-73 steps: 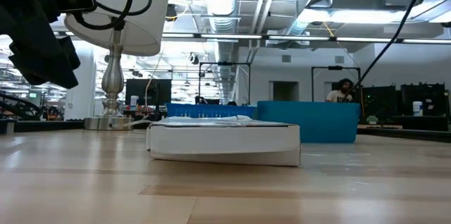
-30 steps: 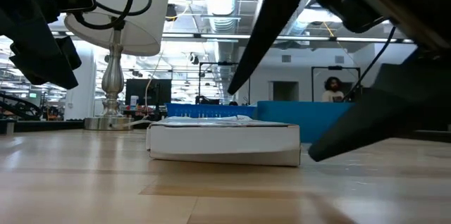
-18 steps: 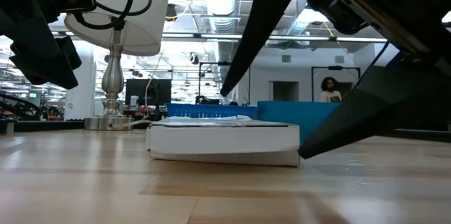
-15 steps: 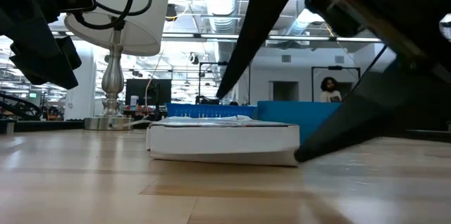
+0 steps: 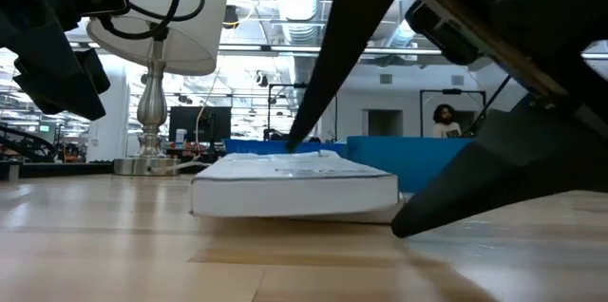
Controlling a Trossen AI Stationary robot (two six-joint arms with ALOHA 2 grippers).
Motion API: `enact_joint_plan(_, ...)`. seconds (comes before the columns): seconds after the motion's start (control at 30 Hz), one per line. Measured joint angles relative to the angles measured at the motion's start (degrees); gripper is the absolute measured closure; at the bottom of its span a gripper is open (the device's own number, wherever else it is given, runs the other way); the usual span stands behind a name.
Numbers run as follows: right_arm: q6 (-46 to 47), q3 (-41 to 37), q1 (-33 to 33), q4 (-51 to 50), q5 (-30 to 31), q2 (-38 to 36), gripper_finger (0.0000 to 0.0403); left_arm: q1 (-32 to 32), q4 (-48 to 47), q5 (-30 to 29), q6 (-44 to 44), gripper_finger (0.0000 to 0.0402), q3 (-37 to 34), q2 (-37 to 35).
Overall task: Pick and place items into bin
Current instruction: Put the top white card reader box into the yellow bin
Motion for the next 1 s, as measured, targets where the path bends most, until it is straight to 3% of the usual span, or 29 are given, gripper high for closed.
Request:
enact_joint_plan(0.43,-2.9,0.0,-2.2,1.5,-0.1,0.0,0.0130,0.0,0.0,0.0,0.4,0.0197,0.0,0.0)
enact_joint_plan(0.57,-2.9,0.0,-2.3,2.3,-0.2,0.0,0.0146,0.0,0.0,0.0,0.9,0.0197,0.0,0.0)
enact_joint_plan(0.73,-2.9,0.0,-2.1,2.3,-0.3,0.0,0.0208,0.0,-0.2,0.0,1.3,0.0197,0.0,0.0)
enact_joint_plan(1.0,-2.9,0.1,-2.1,2.6,0.1,0.0,0.0371,0.0,-0.2,0.0,1.7,0.0197,0.0,0.0)
